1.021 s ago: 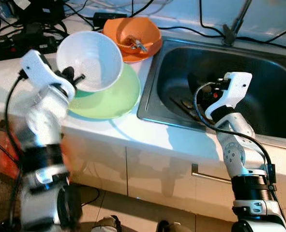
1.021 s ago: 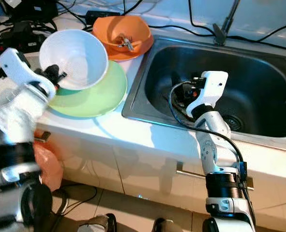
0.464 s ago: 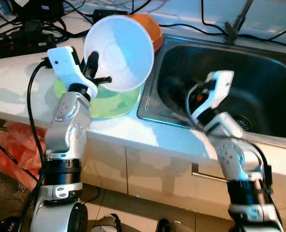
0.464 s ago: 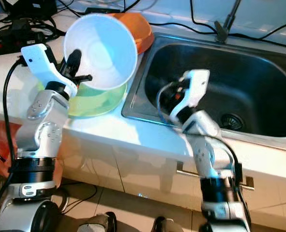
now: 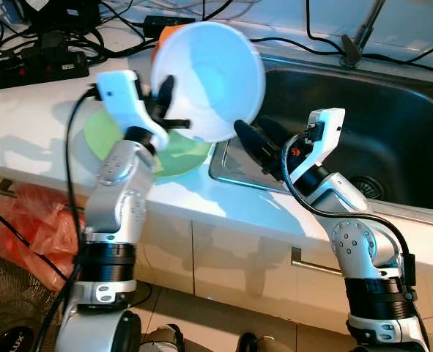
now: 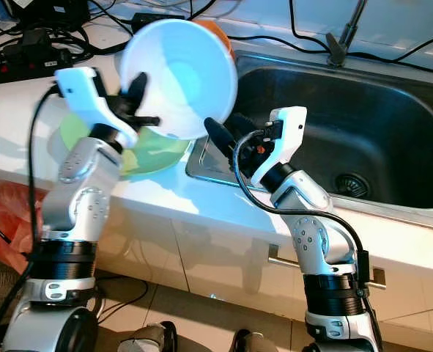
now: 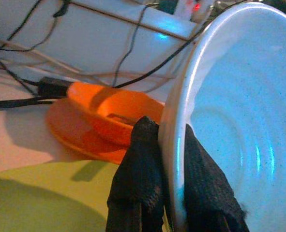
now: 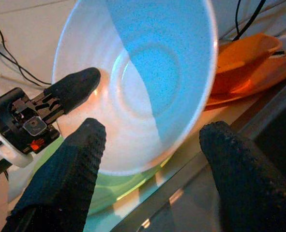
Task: Kitchen organization
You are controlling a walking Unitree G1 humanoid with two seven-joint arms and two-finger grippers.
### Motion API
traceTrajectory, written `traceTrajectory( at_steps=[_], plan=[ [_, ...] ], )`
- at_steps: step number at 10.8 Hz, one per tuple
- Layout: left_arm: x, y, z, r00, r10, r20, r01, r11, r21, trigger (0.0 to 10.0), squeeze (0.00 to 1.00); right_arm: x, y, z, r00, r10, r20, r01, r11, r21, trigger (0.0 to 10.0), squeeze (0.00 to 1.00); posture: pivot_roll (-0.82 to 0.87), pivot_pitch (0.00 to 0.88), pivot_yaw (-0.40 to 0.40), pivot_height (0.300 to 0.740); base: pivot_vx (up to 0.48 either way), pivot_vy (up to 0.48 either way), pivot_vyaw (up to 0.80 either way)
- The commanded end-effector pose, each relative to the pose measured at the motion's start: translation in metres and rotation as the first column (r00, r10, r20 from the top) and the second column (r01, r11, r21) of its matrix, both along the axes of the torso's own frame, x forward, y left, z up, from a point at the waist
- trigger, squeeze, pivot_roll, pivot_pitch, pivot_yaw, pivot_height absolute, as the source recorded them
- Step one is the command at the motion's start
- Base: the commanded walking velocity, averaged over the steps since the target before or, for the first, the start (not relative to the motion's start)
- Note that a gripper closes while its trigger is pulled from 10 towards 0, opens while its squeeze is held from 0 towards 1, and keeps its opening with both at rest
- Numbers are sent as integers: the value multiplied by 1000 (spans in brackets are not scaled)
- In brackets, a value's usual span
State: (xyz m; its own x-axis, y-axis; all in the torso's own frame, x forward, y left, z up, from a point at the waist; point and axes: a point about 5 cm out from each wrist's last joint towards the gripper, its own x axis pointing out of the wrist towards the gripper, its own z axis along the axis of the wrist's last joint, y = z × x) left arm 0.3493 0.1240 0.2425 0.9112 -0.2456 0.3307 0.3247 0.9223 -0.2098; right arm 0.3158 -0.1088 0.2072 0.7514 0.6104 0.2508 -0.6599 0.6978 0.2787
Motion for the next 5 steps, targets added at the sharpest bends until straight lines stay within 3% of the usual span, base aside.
traceTrajectory(
  at_steps=[1,5],
  plan=[
    [-5,-5,13,997,-40,68,41,999,-14,0,0,0,-3,2,1000,-10,4,10,1000,5,10000,0,98,130,-18,740,0,0,0],
    [-11,-10,16,991,-90,95,94,995,-31,0,0,10,-10,8,993,-118,12,118,993,13,10000,0,101,128,-17,740,0,0,0]
  ],
)
